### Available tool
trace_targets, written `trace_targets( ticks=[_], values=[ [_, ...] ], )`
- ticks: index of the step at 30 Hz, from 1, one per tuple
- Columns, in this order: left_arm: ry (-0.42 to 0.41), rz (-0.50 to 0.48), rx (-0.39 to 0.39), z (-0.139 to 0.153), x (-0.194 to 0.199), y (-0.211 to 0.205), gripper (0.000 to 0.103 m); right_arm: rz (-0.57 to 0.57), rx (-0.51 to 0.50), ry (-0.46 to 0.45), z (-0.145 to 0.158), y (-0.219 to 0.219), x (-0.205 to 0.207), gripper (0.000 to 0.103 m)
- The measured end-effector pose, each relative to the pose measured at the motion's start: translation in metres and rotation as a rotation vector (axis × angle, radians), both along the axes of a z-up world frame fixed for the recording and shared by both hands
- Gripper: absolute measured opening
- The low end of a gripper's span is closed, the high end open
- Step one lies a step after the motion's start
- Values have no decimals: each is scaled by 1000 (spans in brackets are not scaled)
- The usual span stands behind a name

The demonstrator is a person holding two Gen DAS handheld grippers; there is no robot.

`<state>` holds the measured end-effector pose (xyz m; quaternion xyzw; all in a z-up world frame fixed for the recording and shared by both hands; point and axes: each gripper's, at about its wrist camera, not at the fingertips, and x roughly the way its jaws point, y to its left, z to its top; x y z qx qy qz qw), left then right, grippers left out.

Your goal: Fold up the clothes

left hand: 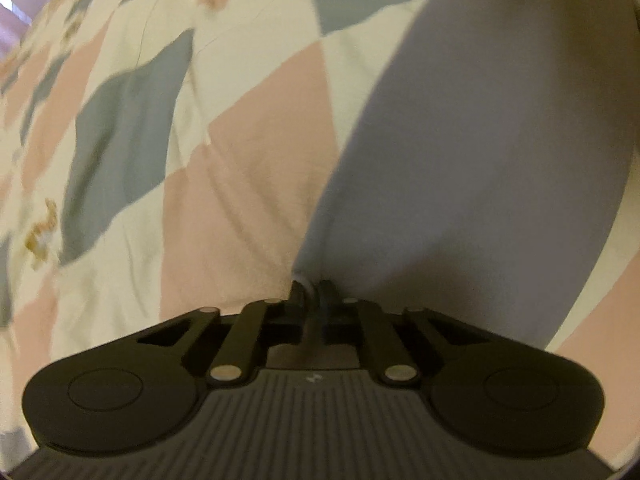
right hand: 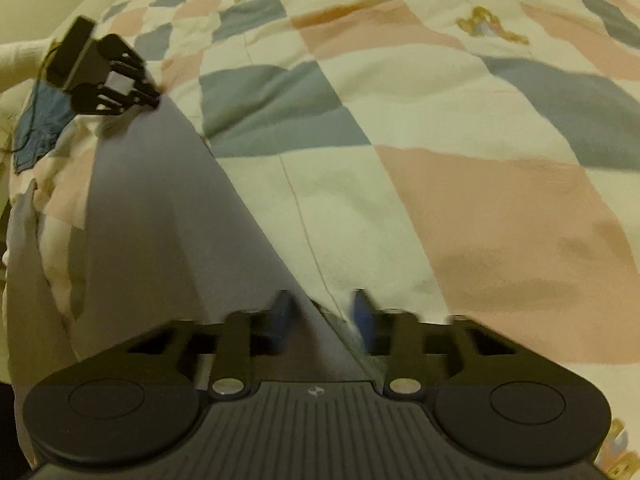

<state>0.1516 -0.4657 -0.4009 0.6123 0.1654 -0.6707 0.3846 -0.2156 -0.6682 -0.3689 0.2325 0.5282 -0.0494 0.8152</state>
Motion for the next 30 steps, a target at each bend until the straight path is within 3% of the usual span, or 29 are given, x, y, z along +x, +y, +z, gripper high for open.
trace_targets(
  ticks=[1, 3, 7, 10, 14, 17, 20, 24, 25, 26, 27, 28, 30],
  values=[
    [-16, -2, -19, 0, -2, 4, 2, 3, 7, 6, -2, 3, -1, 0],
    [-54, -5, -62, 1, -7, 14, 1, 13, -36, 13, 1, 15, -1, 0],
    [-161, 5, -191, 12, -19, 43, 1, -6, -299, -18, 35, 68, -10, 0],
    [-221, 67, -324, 39, -27, 77, 1, -50, -514, -72, 72, 119, -26, 0],
    [-238, 170, -450, 90, -50, 145, 1, -63, -775, -121, 118, 207, -50, 0],
    [-244, 224, -494, 121, -79, 221, 1, -63, -865, -108, 130, 289, -72, 0],
    [-237, 285, -490, 131, -117, 298, 1, -80, -881, -63, 119, 365, -95, 0],
    [-185, 378, -333, 93, -161, 374, 3, -178, -717, 60, 75, 428, -117, 2],
    [-174, 408, -288, 80, -168, 385, 3, -205, -670, 116, 64, 435, -120, 6],
    [-169, 438, -257, 69, -172, 393, 5, -233, -625, 173, 54, 441, -123, 19],
    [-165, 470, -235, 64, -175, 398, 8, -261, -580, 229, 44, 447, -125, 25],
    [-160, 504, -215, 62, -177, 402, 8, -355, -536, 200, 48, 441, -135, 28],
    [-104, 576, -224, 72, -174, 406, 10, -571, -445, 105, 62, 424, -157, 45]
  ],
)
